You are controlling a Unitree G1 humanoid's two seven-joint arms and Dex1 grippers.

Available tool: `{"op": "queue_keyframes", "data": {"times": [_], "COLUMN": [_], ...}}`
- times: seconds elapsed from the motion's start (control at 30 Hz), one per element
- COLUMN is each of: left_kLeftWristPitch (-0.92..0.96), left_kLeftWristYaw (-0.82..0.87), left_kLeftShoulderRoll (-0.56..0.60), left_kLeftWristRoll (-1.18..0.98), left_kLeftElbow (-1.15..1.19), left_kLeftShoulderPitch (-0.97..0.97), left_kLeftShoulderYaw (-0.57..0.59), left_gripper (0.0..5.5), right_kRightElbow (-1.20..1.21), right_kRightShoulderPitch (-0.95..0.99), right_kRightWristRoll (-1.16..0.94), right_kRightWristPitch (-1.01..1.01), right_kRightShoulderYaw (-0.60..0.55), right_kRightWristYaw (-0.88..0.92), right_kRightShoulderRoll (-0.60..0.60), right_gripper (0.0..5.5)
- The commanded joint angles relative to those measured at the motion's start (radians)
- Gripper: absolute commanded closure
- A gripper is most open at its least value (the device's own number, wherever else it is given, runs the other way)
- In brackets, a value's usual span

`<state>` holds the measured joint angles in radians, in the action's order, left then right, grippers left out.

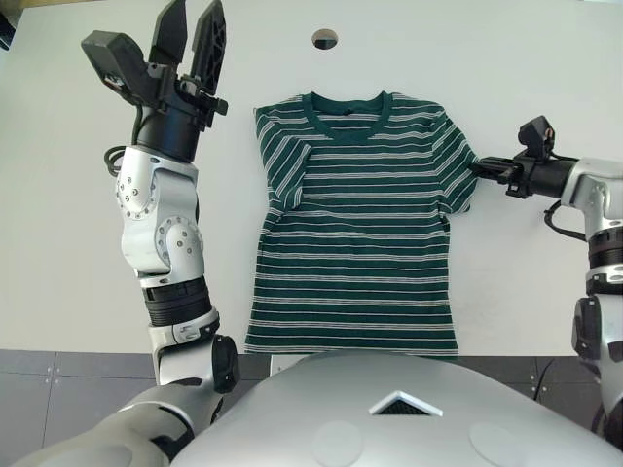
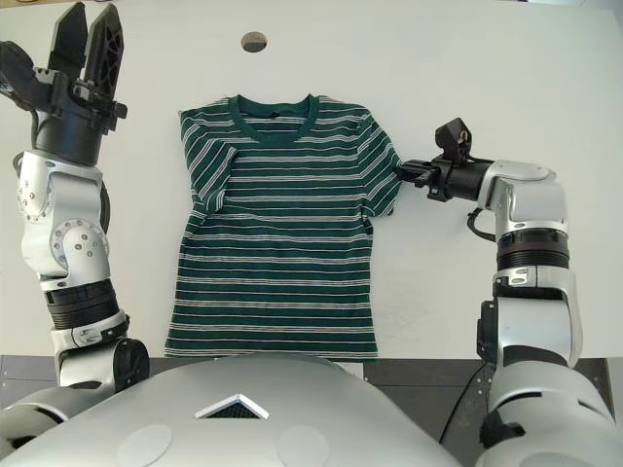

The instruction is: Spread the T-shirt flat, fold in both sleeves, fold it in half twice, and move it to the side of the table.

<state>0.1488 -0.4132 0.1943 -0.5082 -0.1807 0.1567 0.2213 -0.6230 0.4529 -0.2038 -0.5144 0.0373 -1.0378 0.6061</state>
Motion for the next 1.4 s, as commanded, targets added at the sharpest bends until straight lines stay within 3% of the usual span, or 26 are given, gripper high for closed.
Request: {"op": "queue_keyframes", "data": {"times": [0.03,0.8,1.4], "left_kLeftWristPitch": [0.01,-0.095,-0.104], "left_kLeftWristYaw": [0.006,-0.053,-0.053], "left_kLeftShoulderRoll": [0.001,-0.014,-0.03], "left_kLeftWristRoll": [-0.002,-0.009,-0.027], "left_kLeftElbow": [-0.004,0.148,0.181], "left_kLeftShoulderPitch": [-0.002,-0.003,0.003], "left_kLeftShoulderYaw": [-0.006,0.023,0.027], "left_gripper": [2.97,2.97,2.97], "right_kRightElbow": [0.006,0.38,0.446], "right_kRightShoulderPitch": [-0.019,-0.012,-0.007], "right_kRightWristRoll": [0.011,-0.061,-0.058], "right_kRightWristPitch": [-0.021,-0.193,-0.229], "right_kRightShoulderYaw": [0.013,0.016,0.105], "right_kRightWristYaw": [0.007,-0.001,0.178], "right_kRightShoulderRoll": [-0.007,0.022,-0.165], "right_gripper": [5.35,5.35,5.35]}}
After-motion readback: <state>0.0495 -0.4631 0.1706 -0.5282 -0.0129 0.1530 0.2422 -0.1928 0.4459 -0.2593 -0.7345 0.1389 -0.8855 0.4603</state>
